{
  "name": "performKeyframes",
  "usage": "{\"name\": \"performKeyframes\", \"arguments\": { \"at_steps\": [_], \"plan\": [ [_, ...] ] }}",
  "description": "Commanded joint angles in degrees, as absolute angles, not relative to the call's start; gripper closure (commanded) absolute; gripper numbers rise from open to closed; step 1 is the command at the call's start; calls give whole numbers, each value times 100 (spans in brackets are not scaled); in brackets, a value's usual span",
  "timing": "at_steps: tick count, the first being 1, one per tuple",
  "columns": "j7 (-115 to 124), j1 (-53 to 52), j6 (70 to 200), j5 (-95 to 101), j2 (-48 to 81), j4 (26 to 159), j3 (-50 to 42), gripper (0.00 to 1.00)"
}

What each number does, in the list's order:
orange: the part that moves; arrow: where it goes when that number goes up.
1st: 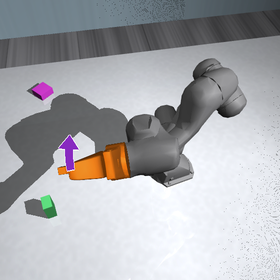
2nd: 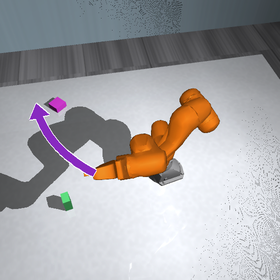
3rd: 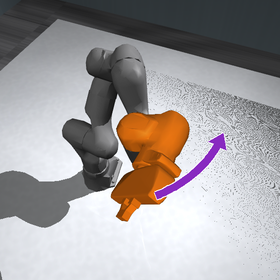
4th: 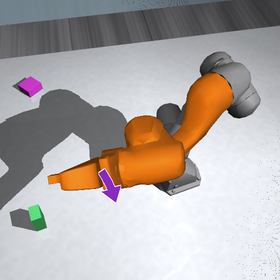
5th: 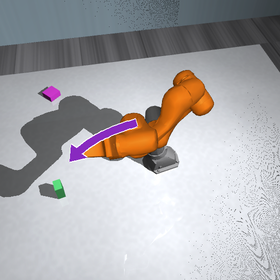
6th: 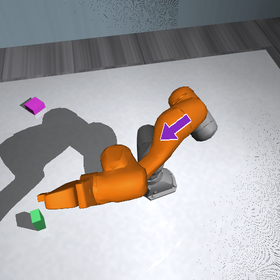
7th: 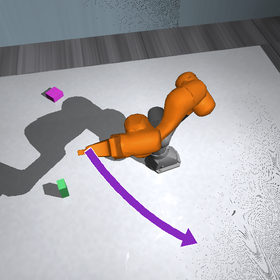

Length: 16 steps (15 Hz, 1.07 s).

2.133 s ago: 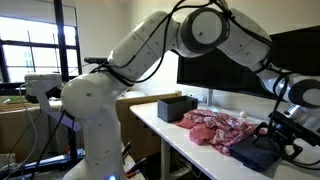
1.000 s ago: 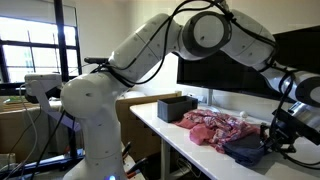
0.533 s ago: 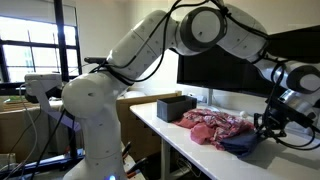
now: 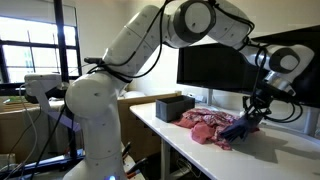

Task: Remove the pink shirt from the box then put the black one inside.

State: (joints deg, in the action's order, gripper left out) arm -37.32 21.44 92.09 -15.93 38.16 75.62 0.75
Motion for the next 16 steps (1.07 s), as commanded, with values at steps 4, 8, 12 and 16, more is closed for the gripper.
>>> {"name": "performKeyframes", "arguments": {
  "at_steps": [4,8,12,16],
  "plan": [
    [-3806,1866,9223,-1629,3085,8149,114,94],
    [-3789,1599,9265,-1618,2736,8327,167,94],
    [-3713,1272,9349,-1541,2255,8585,177,94],
    [-3392,868,9559,-1449,1697,9006,180,94]
  ]
}}
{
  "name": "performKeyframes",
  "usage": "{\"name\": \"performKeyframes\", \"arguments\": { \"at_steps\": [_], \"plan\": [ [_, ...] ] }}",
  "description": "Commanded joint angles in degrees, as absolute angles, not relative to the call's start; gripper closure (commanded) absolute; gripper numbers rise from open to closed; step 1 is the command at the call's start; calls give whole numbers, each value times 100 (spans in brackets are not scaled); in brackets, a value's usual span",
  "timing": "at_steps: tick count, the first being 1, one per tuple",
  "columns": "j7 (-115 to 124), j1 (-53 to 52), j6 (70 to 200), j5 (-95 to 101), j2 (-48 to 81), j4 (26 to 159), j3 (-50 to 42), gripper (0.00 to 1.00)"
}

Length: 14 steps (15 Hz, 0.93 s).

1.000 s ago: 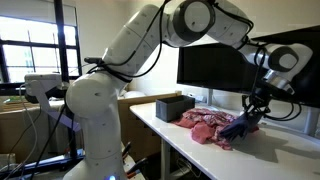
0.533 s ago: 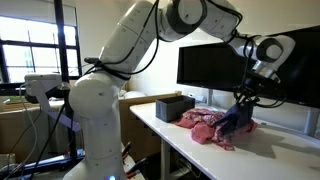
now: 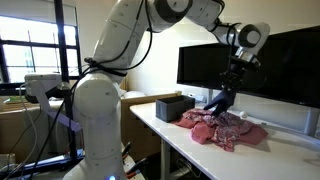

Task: Remove the pink shirt from the box then put the black one inside.

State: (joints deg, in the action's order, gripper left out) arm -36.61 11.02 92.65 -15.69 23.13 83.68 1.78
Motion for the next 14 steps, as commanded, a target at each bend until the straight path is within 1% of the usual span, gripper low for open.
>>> {"name": "performKeyframes", "arguments": {
  "at_steps": [1,7,14],
  "plan": [
    [-3264,763,9613,-1434,1580,9110,192,94],
    [-2420,52,10049,-1414,1019,9714,408,94],
    [-2010,-472,10108,-1554,1048,9692,743,94]
  ]
}}
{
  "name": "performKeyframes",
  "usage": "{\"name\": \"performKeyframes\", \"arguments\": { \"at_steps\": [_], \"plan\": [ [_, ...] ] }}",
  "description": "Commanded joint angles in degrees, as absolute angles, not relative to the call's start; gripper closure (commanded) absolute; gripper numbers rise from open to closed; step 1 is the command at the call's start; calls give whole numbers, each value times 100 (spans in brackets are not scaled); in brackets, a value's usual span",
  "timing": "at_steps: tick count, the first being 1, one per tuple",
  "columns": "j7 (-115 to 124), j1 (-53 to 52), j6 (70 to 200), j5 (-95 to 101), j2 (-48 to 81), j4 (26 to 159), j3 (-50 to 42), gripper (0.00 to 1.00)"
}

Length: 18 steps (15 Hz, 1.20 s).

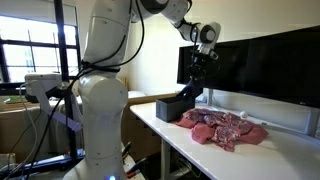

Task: Remove the pink shirt from the box then put the black one inside.

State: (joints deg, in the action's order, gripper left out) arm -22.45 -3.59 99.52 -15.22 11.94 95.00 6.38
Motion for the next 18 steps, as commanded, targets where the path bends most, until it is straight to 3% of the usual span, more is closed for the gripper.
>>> {"name": "performKeyframes", "arguments": {
  "at_steps": [1,10,18],
  "plan": [
    [-1919,-541,10193,-1529,1024,9719,786,94],
    [-737,-1284,11098,-1388,1081,9658,1218,94],
    [145,-1226,11126,-1821,996,10118,1136,95]
  ]
}}
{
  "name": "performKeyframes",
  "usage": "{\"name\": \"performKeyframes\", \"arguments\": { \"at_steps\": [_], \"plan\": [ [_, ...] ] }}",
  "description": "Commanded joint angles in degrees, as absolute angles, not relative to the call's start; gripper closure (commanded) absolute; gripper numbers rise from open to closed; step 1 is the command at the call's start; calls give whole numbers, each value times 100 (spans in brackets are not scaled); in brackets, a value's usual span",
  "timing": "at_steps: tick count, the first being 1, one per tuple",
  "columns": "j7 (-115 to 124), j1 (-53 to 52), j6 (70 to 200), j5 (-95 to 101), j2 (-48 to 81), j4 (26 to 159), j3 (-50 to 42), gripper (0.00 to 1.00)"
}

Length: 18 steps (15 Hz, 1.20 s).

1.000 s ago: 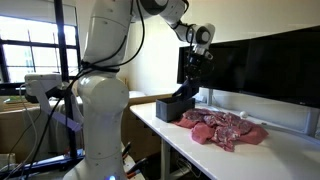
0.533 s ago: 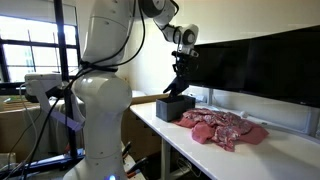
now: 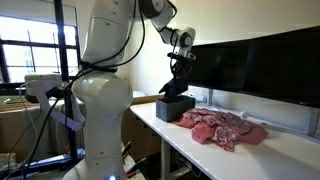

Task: Remove the pink shirt from the box then put the black one inside.

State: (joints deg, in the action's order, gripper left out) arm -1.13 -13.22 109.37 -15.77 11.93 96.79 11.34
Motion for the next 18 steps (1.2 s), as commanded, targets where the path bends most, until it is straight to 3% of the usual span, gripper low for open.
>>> {"name": "performKeyframes", "arguments": {
  "at_steps": [1,9,18],
  "plan": [
    [183,-1204,11147,-1903,997,10231,1126,95],
    [174,-1093,11254,-2589,1068,10809,1071,95],
    [-48,-1014,11332,-3035,1634,10590,1100,95]
  ]
}}
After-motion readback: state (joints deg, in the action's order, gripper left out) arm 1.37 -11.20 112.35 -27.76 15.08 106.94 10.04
